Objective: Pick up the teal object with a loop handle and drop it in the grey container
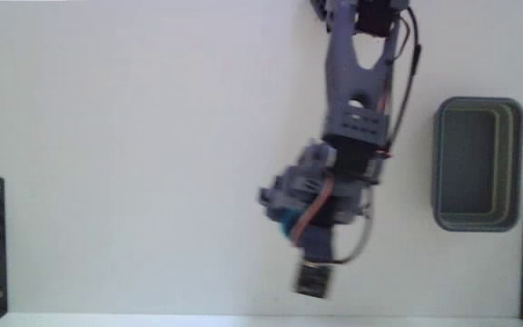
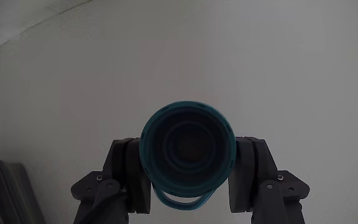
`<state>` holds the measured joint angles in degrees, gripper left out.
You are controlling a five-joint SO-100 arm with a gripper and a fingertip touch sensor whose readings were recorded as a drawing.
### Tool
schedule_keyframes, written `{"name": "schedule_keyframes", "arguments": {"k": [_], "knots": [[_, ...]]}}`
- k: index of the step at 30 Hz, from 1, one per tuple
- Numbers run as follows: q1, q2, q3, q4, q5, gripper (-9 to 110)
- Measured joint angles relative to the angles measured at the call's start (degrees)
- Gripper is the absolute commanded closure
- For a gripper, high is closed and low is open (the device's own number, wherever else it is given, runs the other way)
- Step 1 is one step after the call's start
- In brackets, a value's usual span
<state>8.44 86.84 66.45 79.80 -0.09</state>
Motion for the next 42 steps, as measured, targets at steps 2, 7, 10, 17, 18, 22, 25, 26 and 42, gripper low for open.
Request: {"name": "schedule_keyframes", "arguments": {"k": [2,7,10,17,18,22,25,26,42], "knots": [[-2.72,0.00,0.00,0.00,0.00,38],[-9.23,0.00,0.00,0.00,0.00,38],[-12.22,0.00,0.00,0.00,0.00,38],[-21.45,0.00,0.00,0.88,0.00,38],[-22.32,0.00,0.00,0.88,0.00,38],[-27.25,0.00,0.00,1.05,0.00,38],[-31.11,0.00,0.00,1.05,0.00,38],[-32.17,0.00,0.00,1.05,0.00,38],[-43.33,0.44,0.00,1.05,0.00,38]]}}
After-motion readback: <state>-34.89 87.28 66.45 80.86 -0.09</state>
